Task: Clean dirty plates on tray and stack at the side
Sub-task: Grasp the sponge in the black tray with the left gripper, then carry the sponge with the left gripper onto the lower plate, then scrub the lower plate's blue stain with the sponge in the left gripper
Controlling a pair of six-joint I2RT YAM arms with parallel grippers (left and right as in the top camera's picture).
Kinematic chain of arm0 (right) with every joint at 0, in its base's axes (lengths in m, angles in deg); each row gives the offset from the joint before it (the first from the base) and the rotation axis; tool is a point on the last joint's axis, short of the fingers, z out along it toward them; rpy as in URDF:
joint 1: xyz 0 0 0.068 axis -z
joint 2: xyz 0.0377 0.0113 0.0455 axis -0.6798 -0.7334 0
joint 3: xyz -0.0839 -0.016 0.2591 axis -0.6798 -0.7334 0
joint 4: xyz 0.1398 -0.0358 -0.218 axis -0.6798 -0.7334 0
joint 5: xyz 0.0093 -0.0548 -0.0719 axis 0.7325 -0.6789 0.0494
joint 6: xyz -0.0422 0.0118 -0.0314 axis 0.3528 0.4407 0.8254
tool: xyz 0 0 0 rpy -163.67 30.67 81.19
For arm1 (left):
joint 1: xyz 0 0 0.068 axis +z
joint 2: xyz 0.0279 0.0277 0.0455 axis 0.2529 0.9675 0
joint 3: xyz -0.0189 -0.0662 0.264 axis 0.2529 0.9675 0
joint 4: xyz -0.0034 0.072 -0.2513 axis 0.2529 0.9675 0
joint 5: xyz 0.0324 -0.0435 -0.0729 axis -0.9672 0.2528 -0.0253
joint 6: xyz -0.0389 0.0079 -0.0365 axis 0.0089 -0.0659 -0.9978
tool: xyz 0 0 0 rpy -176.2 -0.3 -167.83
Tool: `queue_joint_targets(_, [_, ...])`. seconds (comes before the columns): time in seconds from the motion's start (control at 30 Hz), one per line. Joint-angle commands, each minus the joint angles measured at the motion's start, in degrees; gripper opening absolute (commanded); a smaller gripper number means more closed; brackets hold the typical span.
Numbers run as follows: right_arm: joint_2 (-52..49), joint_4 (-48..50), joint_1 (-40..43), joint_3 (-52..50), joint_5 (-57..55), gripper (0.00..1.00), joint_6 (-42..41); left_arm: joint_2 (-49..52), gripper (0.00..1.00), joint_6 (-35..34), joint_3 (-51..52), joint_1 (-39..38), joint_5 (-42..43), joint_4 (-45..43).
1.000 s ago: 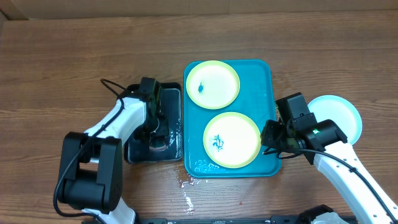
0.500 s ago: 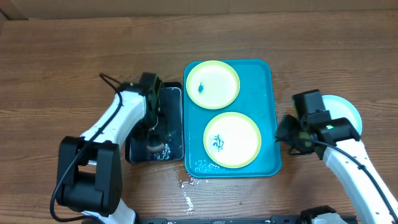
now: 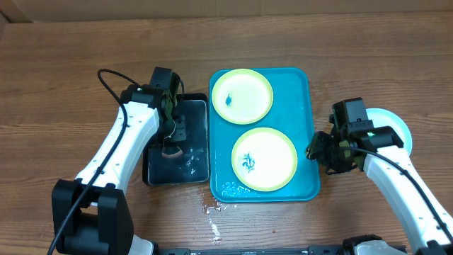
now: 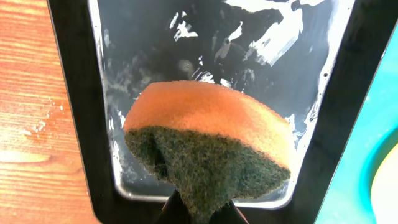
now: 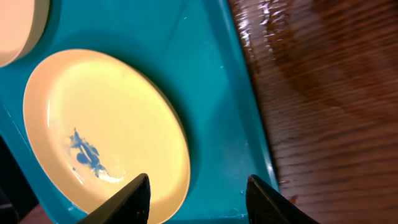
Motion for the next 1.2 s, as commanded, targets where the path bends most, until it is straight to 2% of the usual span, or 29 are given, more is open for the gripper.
queue_joint_targets(0.0, [-1.88,1.22,-0.07,0.61,4.9,0.51,5.99,-0.55,0.04,0.02,-2.49,-0.9,-0.76,1.57])
queue_joint_targets(0.1, [-4.22,2.21,-0.07,0.59,5.66,0.5,7.45,-0.57,0.04,0.04,-5.38,-2.19,1.07,2.99])
queue_joint_targets(0.27, [-9.25,5.01,-0.07,-0.07,5.88,0.49,7.98,-0.55,0.04,-0.11,-8.74,-6.88,13.35,-0.39])
queue_joint_targets(0.37, [-12.41,7.93,-0.11,-1.09,7.89,0.42,8.02,-0.13,0.04,-2.43,-8.68,-10.43,15.91,-3.93])
queue_joint_targets(0.43, [-13.94,9.38,-0.11,-1.51,8.0,0.31,8.02,0.5,0.04,-3.61,-8.66,-12.63,15.87,-5.73])
queue_joint_targets(0.73, [-18.16,16.65,-0.15,-6.21,7.58,0.18,7.58,8.39,0.04,-10.75,-8.66,-23.23,17.35,-15.43])
queue_joint_targets(0.83, [-18.93,17.16,-0.15,-6.62,7.13,0.04,7.26,13.88,0.04,-13.97,-8.68,-27.15,17.42,-18.86])
queue_joint_targets(0.9, [-18.91,17.16,-0.15,-6.62,7.19,0.04,6.01,16.87,0.04,-16.85,-8.68,-28.28,17.79,-19.98])
queue_joint_targets(1.07, [-18.91,17.16,-0.15,-6.62,7.13,0.04,5.46,23.5,0.04,-20.59,-8.68,-28.81,24.9,-22.21])
queue_joint_targets(1.13, [-18.91,17.16,-0.15,-6.62,7.15,0.04,4.92,25.4,0.04,-20.5,-8.68,-28.35,23.28,-20.9])
queue_joint_targets(1.17, [-18.91,17.16,-0.15,-6.62,7.15,0.04,4.92,26.21,0.04,-20.52,-8.68,-27.58,18.99,-18.97])
